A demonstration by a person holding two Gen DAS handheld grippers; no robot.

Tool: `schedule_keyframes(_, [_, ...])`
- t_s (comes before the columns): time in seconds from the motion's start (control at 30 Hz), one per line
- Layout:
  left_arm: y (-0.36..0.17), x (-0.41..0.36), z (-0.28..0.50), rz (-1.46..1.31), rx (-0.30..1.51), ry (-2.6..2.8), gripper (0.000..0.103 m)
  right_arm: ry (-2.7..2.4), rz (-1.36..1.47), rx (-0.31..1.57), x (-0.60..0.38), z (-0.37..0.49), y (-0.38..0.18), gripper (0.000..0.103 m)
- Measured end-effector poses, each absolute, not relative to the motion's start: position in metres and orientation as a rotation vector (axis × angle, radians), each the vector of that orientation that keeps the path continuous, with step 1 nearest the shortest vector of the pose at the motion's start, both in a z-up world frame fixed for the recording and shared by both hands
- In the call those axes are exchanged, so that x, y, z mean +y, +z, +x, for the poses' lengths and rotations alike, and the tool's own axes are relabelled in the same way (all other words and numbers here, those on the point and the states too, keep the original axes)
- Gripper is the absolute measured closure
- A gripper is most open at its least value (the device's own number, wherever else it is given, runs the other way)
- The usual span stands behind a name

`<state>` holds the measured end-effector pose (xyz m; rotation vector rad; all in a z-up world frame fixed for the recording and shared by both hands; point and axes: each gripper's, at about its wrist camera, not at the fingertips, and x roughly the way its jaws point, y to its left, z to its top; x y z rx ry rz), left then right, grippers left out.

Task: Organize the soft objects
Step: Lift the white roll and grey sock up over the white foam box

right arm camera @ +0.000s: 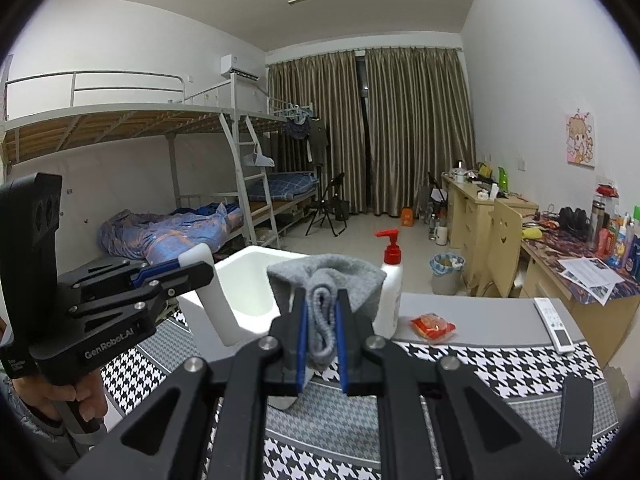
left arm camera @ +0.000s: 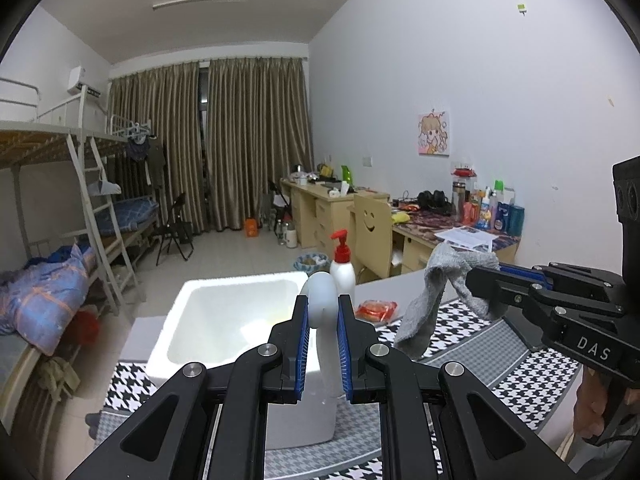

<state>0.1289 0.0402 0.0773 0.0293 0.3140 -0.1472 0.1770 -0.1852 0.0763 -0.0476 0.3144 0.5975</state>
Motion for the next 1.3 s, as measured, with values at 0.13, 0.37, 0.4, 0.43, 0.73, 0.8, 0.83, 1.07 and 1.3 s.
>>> schedule_keyframes(0.13, [0.080, 0.040, 0.133, 0.037, 0.308, -0.141, 0.089, 0.608, -0.041, 0.318, -0.180, 0.184, 0.077, 0.087])
schedule_keyframes(0.37, [0.084, 0.048, 0.142, 0.034, 0.310, -0.129, 0.089, 0.624, -0.036, 0.325, -0.177, 0.193, 0.080, 0.087])
schedule_keyframes(0.4, [0.084, 0.049, 0.143, 0.032, 0.309, -0.124, 0.089, 0.623, -0.036, 0.324, -0.176, 0.194, 0.081, 0.087])
schedule_keyframes(0.43, [0.085, 0.051, 0.144, 0.031, 0.308, -0.120, 0.089, 0.624, -0.036, 0.321, -0.175, 0.195, 0.081, 0.087])
schedule_keyframes(0.73, [0.089, 0.065, 0.158, 0.020, 0.308, -0.081, 0.089, 0.627, -0.048, 0.309, -0.159, 0.197, 0.087, 0.087])
schedule_keyframes(0.8, [0.090, 0.068, 0.162, 0.015, 0.312, -0.073, 0.089, 0.632, -0.051, 0.311, -0.155, 0.199, 0.089, 0.087])
schedule_keyframes(0.83, [0.090, 0.070, 0.163, 0.013, 0.311, -0.066, 0.089, 0.635, -0.053, 0.312, -0.152, 0.200, 0.089, 0.087])
schedule_keyframes(1.07, [0.087, 0.079, 0.172, 0.007, 0.331, -0.036, 0.089, 0.651, -0.061, 0.313, -0.139, 0.201, 0.091, 0.087])
schedule_keyframes(1.3, [0.086, 0.085, 0.186, -0.012, 0.355, -0.023, 0.089, 0.649, -0.072, 0.317, -0.129, 0.204, 0.095, 0.087])
